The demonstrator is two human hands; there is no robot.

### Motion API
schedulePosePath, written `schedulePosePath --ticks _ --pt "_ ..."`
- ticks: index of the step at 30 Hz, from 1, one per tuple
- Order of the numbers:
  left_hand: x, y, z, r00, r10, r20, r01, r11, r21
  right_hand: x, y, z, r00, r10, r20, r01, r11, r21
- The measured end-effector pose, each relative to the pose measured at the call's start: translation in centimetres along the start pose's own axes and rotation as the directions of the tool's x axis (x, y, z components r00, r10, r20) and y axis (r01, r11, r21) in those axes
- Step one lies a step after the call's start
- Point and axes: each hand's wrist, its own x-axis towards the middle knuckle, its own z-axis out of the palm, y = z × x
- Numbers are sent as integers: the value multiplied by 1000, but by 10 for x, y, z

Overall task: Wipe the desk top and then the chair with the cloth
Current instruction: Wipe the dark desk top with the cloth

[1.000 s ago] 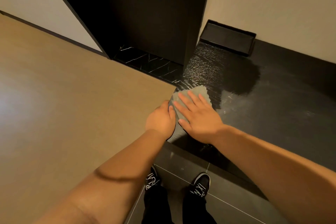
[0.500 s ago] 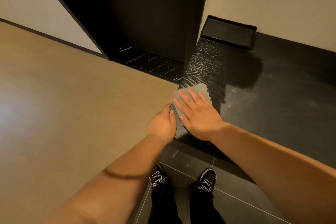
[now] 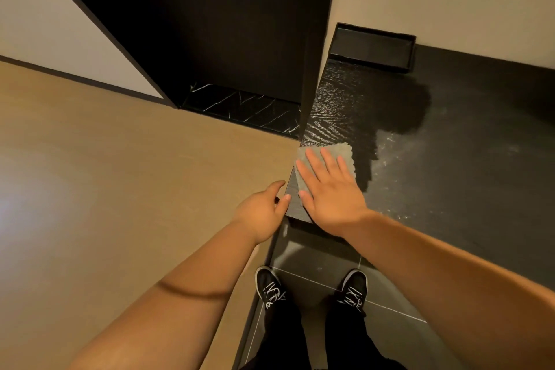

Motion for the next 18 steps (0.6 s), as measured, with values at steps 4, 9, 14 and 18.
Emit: schedulePosePath --ticks 4,9,14,18 --pt "5 -11 -17 995 79 63 -88 983 160 -23 11 4 989 -139 43 140 990 -7" --pt "6 -11 -32 982 122 144 -151 965 216 -41 26 4 999 42 19 -41 999 -28" --pt "4 -11 -38 967 225 121 -246 948 201 -31 -38 13 949 315 -3 -314 948 59" --pt "13 -13 -42 964 247 96 -262 943 207 -20 -73 18 971 237 -12 -236 970 57"
